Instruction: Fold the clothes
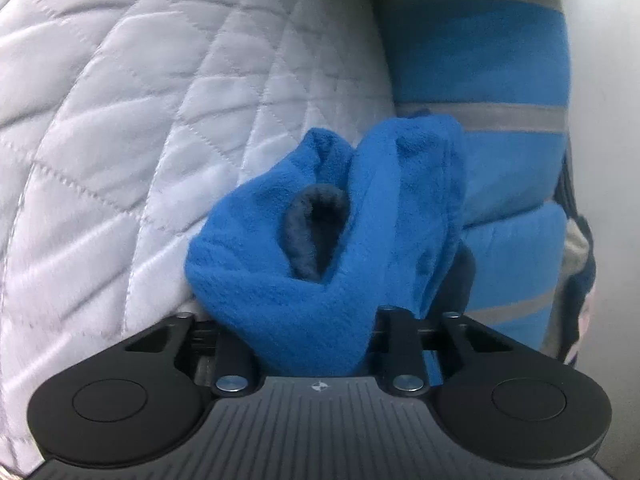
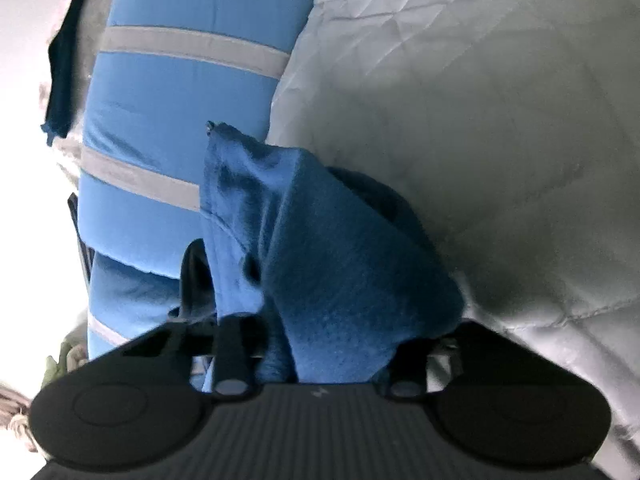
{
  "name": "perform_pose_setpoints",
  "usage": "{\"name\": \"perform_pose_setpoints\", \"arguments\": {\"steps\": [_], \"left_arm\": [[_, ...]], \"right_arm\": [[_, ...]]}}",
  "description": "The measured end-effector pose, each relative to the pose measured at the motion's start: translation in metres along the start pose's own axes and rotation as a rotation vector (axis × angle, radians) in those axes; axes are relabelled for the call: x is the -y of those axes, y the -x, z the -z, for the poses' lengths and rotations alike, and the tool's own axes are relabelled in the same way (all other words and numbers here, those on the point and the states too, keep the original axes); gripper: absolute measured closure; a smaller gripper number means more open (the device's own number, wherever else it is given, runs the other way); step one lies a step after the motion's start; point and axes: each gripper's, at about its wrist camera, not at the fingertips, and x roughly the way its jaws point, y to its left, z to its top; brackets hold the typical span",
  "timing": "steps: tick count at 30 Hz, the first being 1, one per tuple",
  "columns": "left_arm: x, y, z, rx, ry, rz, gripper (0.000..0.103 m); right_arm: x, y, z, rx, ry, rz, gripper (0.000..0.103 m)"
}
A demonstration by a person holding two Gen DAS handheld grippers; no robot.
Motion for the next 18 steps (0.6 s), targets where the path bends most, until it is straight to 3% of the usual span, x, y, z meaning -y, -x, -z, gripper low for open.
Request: {"name": "perform_pose_setpoints", "arguments": {"steps": [5, 12, 18], "left_arm": [[0.011, 0.018, 0.005, -0.017, -0.067, -0.035, 0.080], [-0.004, 0.064, 0.027, -0.078, -0.126, -0.081, 0.080], [-0.006, 0.097, 0.047, -0.076, -0.158, -0.131, 0.080]], "right_arm": [[-0.005, 0.022, 0.007, -0.009, 0.075, 0.007, 0.080], [0.004, 0.079, 0.027, -0.085, 0.122, 0.048, 0.080], [0.016, 0.120, 0.048, -0.112, 0.167, 0.088, 0.080]]}}
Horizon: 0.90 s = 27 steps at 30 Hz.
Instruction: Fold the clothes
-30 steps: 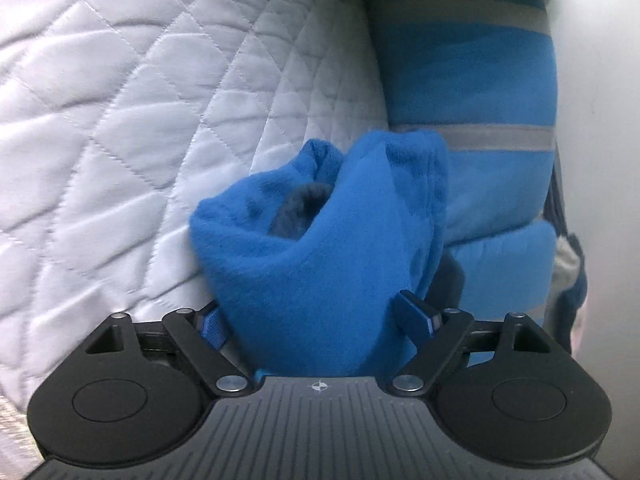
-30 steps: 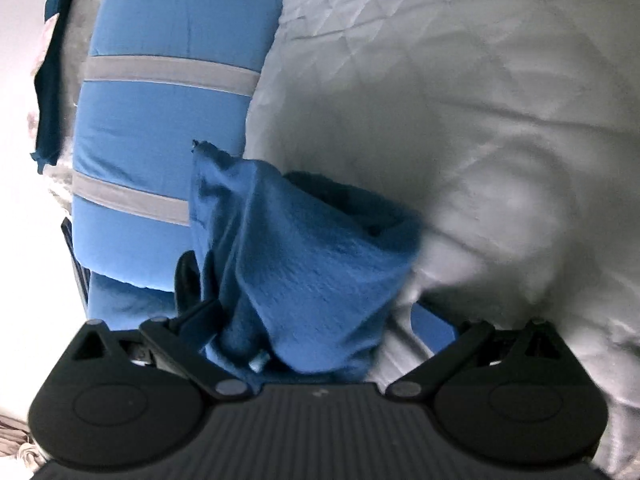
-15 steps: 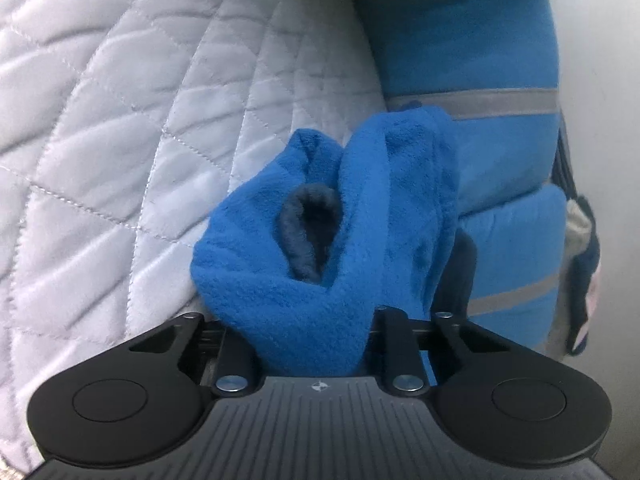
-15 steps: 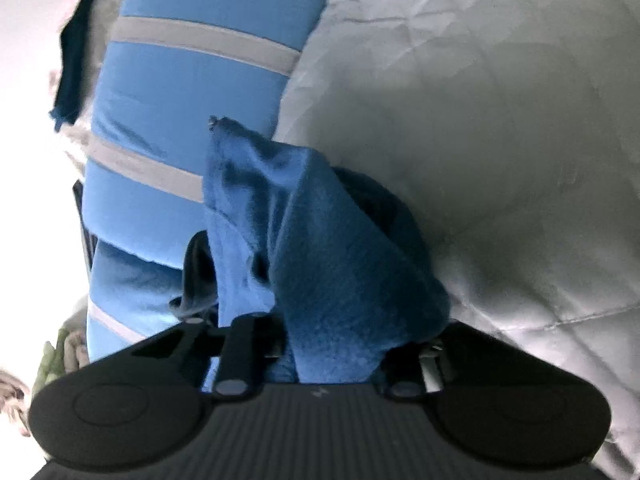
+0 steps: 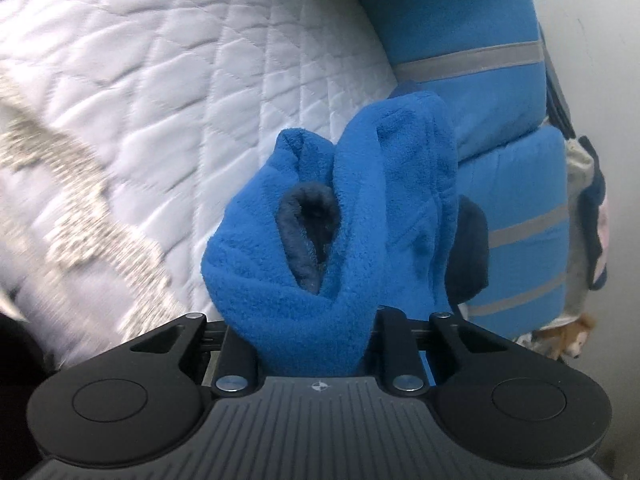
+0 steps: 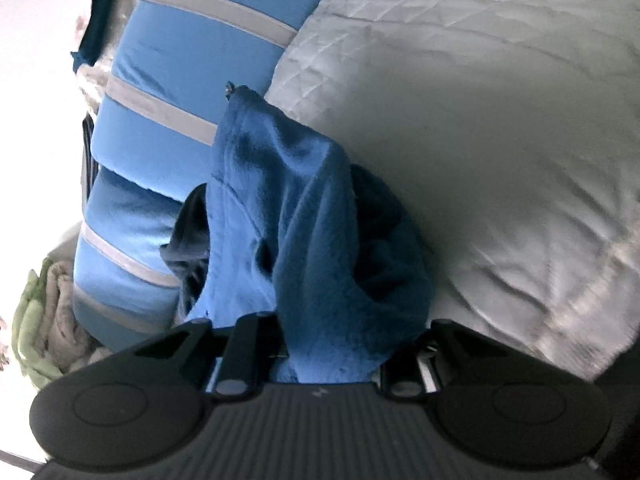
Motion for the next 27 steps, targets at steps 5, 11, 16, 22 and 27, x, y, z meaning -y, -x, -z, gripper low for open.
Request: {"name": "perform_pose_setpoints", "arguments": {"steps": [5, 11, 16, 22, 27], "left_arm": [[0.002, 0.008, 0.008, -0.015, -0.035, -0.030, 0.077], [0.000, 0.000, -0.001, -0.048, -0.029, -0.076, 0.048], [0.016, 0.028, 0.005, -0.064, -0.102, -0.225, 0.027], [0.039, 0.071, 0.014, -0.078, -0.213, -0.254, 0.027], [0.065, 0.101, 0.009, -0.082, -0.284, -0.192, 0.027]], "right_arm": [[0.003, 0.019, 0.009, -0.024, 0.038, 0.025, 0.078], [0.000, 0.025, 0.009, 0.012, 0.020, 0.044, 0.011], [-0.014, 0.047, 0.014, 0.009, 0.046, 0.032, 0.000], [-0.044, 0.081, 0.026, 0.002, 0.136, 0.071, 0.000], [-0.092, 0.118, 0.045, 0.007, 0.268, 0.032, 0.000]]}}
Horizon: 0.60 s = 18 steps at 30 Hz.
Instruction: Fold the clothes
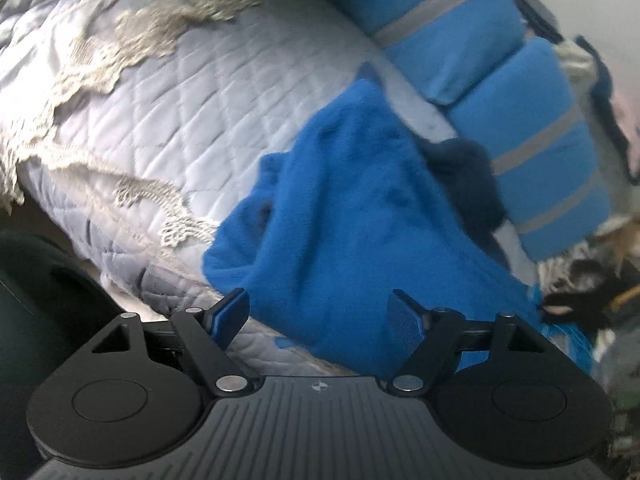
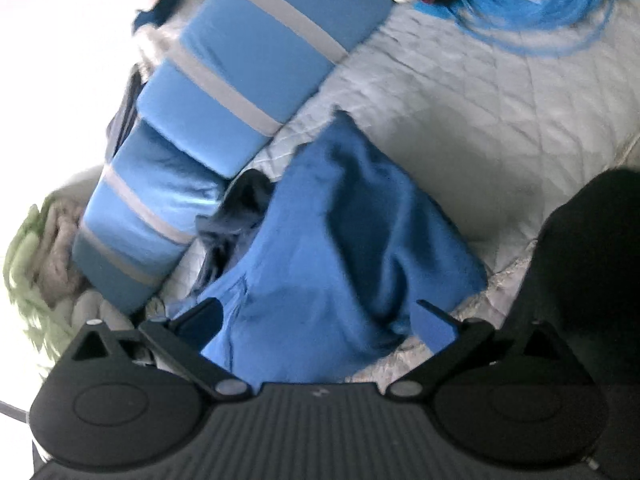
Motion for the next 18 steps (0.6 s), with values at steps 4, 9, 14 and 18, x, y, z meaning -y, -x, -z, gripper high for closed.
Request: {"name": "perform_pose_setpoints", "arguments": {"steps": [4, 9, 14, 18], "left_arm": [[0.022, 0.002, -0.022, 0.120, -0.111, 0.058, 0.027], [0.032, -0.028, -0.057, 0.258, -0.298, 0.056, 0.027], [0.036, -0.078, -0.091, 0.265, -0.480, 0.018, 0.027], [0.030, -0.107, -0.121, 0.240, -0.515, 0.085, 0.027]], "right_arm": [[-0.036, 0.008, -0.013, 0.072, 0.245, -0.111, 0.000], [-0.031, -0.034, -0.049, 0.145, 0.388, -0.063, 0.000], [-0.005, -0.100, -0.089, 0.207, 0.407, 0.010, 0.000], [0.005, -0.139, -0.115, 0.252, 0.426, 0.025, 0.000]]}}
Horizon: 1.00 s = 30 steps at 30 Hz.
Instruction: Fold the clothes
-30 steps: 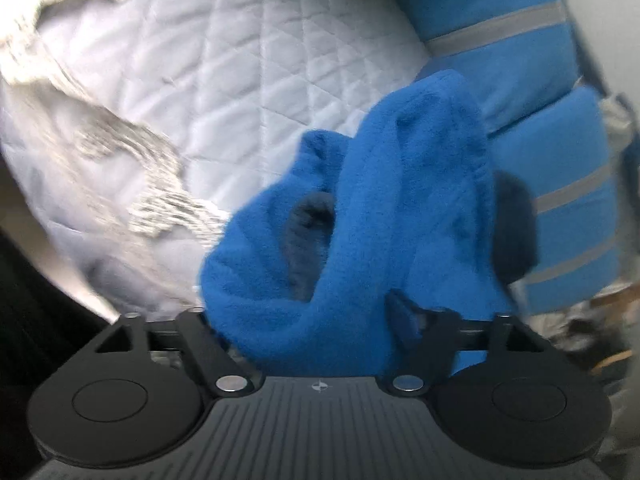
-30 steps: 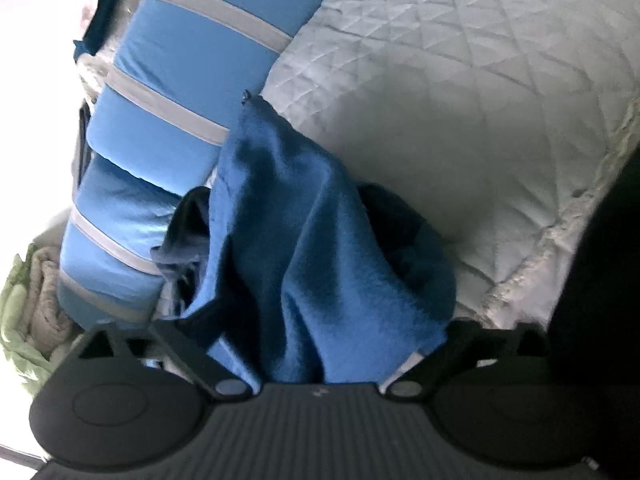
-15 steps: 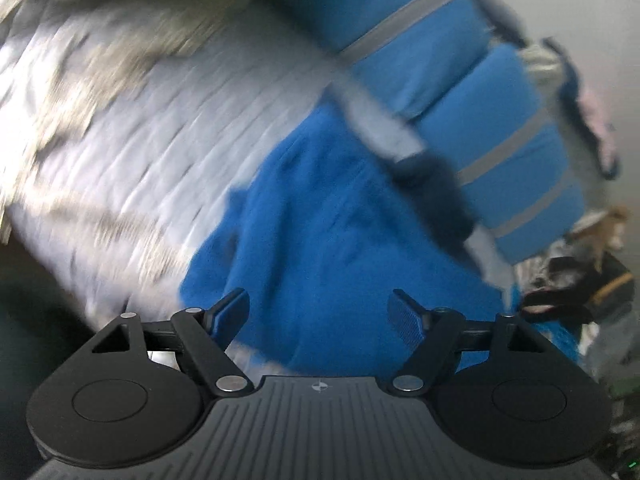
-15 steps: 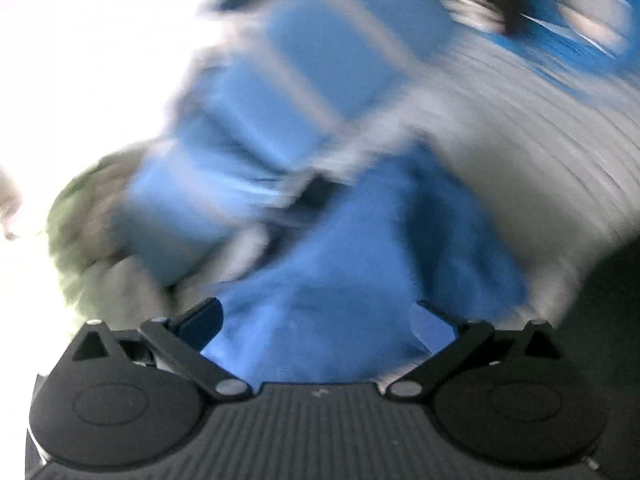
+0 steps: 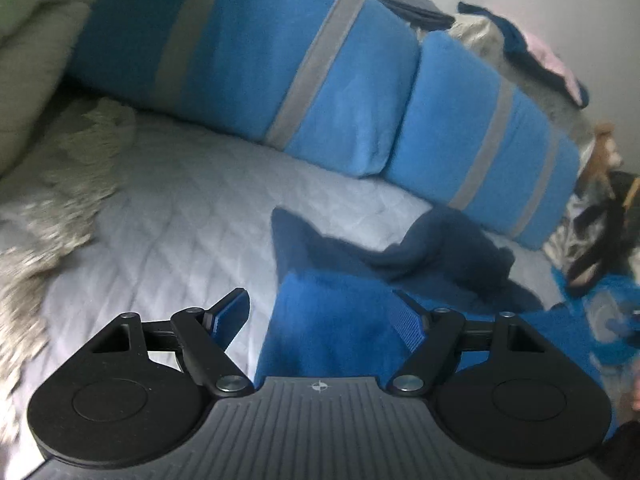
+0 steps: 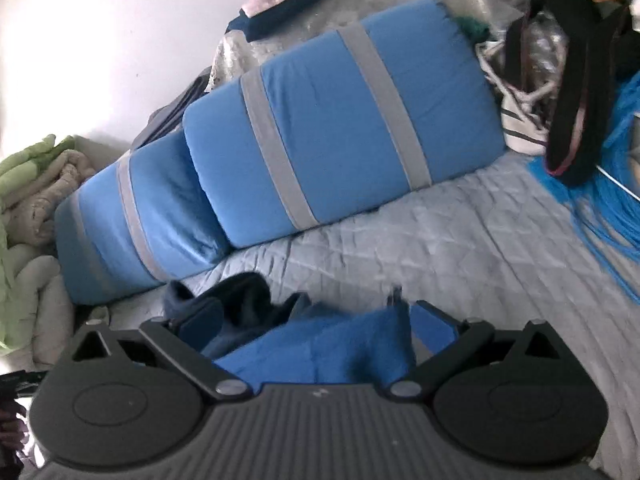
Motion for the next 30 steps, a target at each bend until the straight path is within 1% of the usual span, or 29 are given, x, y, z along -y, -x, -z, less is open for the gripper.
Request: {"name": "perform_pose_setpoints", "arguments": {"steps": [2, 4, 6, 8, 10, 16, 20, 22, 23, 24, 25, 27, 30], "left_arm": [[-0.006, -0.008, 0.002, 0.001, -0.014, 0.032, 0.027], [-0.015, -0.011, 0.007, 0.006, -0.009, 0.072, 0.028], [-0.021, -0.010, 0.009, 0.000, -0.005, 0.101, 0.028], [-0.026, -0.008, 0.010, 0.008, -0.024, 0.137, 0.028], [-0.030, -0.005, 0.011, 0.015, -0.049, 0.174, 0.028], [-0.042, -0.011, 0.016, -0.005, -0.075, 0.271, 0.028], [-0.042, -0.018, 0.017, -0.019, -0.097, 0.299, 0.030], [-0.042, -0.022, 0.017, -0.023, -0.103, 0.308, 0.043], [-0.042, -0.024, 0.016, -0.027, -0.100, 0.313, 0.062], [-0.042, -0.026, 0.016, -0.026, -0.100, 0.312, 0.072], [-0.041, -0.026, 0.016, -0.021, -0.100, 0.305, 0.077], [-0.041, -0.025, 0.016, -0.003, -0.099, 0.293, 0.081], [-0.043, -0.025, 0.015, 0.021, -0.068, 0.254, 0.083]], "right_arm": [[0.006, -0.011, -0.001, 0.046, 0.030, 0.004, 0.000], [0.013, -0.020, 0.000, 0.072, 0.051, -0.003, 0.000], [0.019, -0.027, -0.002, 0.032, 0.022, -0.007, 0.000], [0.021, -0.026, -0.006, 0.027, 0.016, -0.060, 0.000], [0.022, -0.025, -0.008, 0.032, 0.034, -0.093, 0.000], [0.035, -0.041, -0.007, -0.010, -0.050, -0.122, 0.000], [0.039, -0.044, -0.006, -0.019, -0.054, -0.115, 0.000], [0.040, -0.045, -0.006, -0.021, -0.055, -0.115, 0.000], [0.040, -0.045, -0.006, -0.020, -0.055, -0.114, 0.000], [0.040, -0.045, -0.007, -0.020, -0.055, -0.114, 0.000], [0.041, -0.045, -0.007, -0.021, -0.054, -0.114, 0.000], [0.042, -0.046, -0.007, -0.023, -0.055, -0.111, 0.000], [0.046, -0.047, -0.008, -0.032, -0.075, -0.091, 0.000]]}}
